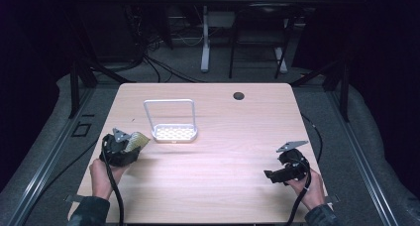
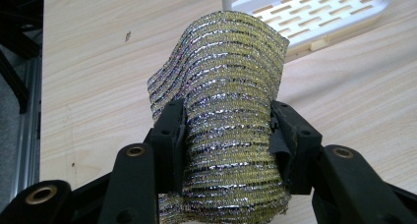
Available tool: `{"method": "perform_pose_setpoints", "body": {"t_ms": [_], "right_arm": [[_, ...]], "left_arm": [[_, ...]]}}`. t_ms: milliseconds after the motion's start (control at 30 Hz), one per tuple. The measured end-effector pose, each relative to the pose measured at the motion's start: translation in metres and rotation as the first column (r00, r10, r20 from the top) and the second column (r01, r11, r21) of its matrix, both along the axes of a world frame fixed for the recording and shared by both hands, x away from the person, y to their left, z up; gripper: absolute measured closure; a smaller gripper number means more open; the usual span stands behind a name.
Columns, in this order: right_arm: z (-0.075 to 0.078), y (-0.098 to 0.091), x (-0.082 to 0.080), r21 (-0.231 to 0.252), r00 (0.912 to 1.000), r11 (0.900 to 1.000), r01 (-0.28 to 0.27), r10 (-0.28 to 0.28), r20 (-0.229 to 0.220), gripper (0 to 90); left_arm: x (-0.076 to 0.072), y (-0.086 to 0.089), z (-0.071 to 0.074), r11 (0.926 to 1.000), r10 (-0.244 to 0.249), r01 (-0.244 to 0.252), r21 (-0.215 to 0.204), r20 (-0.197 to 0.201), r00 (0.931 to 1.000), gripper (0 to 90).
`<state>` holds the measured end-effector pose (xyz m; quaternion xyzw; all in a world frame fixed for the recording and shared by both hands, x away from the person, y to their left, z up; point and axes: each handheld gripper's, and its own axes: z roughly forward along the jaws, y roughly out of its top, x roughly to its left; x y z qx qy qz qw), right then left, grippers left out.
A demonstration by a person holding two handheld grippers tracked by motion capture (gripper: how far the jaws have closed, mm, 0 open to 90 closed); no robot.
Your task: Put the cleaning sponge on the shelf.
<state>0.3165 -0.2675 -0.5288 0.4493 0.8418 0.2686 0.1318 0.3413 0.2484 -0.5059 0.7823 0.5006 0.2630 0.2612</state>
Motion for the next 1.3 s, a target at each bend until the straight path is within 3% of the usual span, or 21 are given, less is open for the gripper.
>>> {"method": "perform_pose_setpoints", "body": {"t_ms": [833,1300], "right_arm": [[-0.001,0.001,0.0,-0.011,1.0,0.9999,-0.004,0.004,-0.004,11.3],[-0.001,0.001,0.001,-0.007,1.0,1.0,-0.002,0.002,0.0,11.1]], "left_arm": [[-0.003,-0.025,0.002,0.9985,-0.055,0.055,0.007,0.023,0.9982,53.6],[0.002,-0.044,0.004,0.9961,-0.087,0.086,0.02,0.028,0.9958,53.3]]}}
